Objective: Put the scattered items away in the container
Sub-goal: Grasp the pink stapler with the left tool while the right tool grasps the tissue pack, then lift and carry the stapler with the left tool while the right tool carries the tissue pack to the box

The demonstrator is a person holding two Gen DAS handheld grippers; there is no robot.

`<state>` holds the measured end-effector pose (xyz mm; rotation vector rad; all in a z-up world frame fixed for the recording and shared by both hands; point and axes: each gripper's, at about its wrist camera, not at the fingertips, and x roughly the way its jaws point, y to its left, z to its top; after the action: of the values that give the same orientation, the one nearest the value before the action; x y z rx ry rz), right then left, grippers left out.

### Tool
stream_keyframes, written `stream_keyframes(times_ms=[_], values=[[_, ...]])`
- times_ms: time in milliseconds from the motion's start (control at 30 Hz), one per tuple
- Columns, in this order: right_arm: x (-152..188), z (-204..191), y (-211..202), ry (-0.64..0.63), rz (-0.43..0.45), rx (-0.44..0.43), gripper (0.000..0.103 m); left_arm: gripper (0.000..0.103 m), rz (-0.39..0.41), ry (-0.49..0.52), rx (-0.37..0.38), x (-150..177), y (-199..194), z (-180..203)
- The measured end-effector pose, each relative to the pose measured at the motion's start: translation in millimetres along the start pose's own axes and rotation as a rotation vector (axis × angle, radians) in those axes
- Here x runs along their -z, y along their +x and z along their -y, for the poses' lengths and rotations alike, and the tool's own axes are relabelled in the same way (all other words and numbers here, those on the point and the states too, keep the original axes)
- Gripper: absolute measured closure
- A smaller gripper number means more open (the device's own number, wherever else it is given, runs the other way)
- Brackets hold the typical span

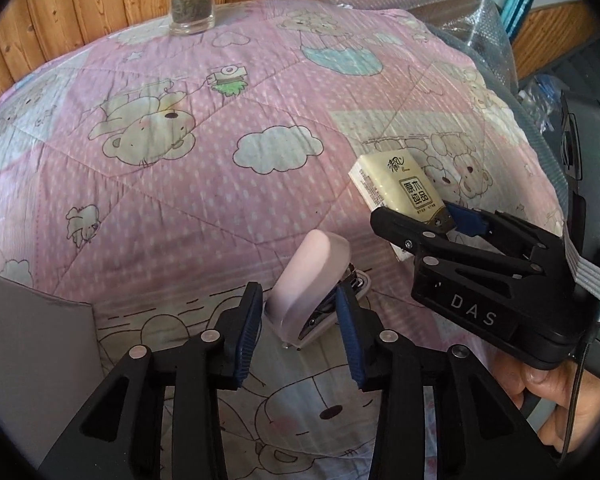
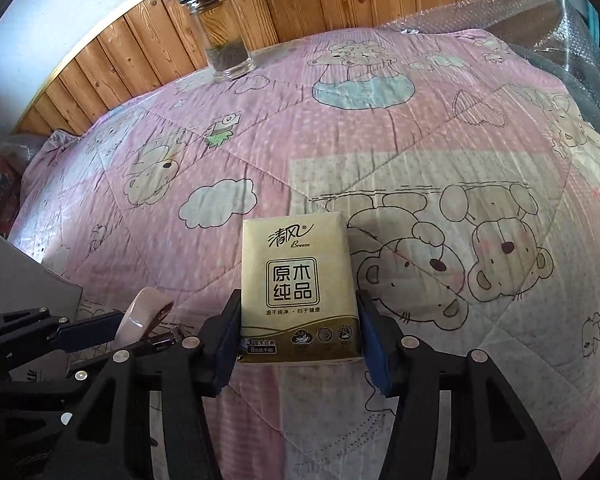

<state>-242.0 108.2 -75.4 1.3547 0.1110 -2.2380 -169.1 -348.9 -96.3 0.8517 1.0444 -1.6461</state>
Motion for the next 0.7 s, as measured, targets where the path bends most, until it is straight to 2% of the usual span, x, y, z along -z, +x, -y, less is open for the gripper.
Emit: stream_keyframes(times_ms=[133,200,333,367,500,600,700], values=[[0,-4,1,-0.021,0.01,0.016,0.048,0.059,0.009,-0.003,0.014,-4,3,5],[0,0,-1,0.0,0.013,0.0,0.05,0.072,0.011,-0.009,0.027,-5,1,7],[0,8,-6,0.054,0.01,-0.017,0.05,0.075,0.013,0.01,0.044,-1,-8,19],[0,11,-9,0.07,0.009,-0.022,0.05,0.074,0.015,0.014,0.054,0,-10,22],[2,20,-17,0.111,0.011,-0.022,0.05,0.056,0.019,0.006,0.035,-2,-9,25],[5,23,-18,0.12,0.004,-0.023,0.05,0.056,-0.012,-0.012,0.046,-3,1,28],[7,24,-14,0.122,-0.007,-0.013,0.05,0.056,-0.019,0.021,0.019,-3,9,36]])
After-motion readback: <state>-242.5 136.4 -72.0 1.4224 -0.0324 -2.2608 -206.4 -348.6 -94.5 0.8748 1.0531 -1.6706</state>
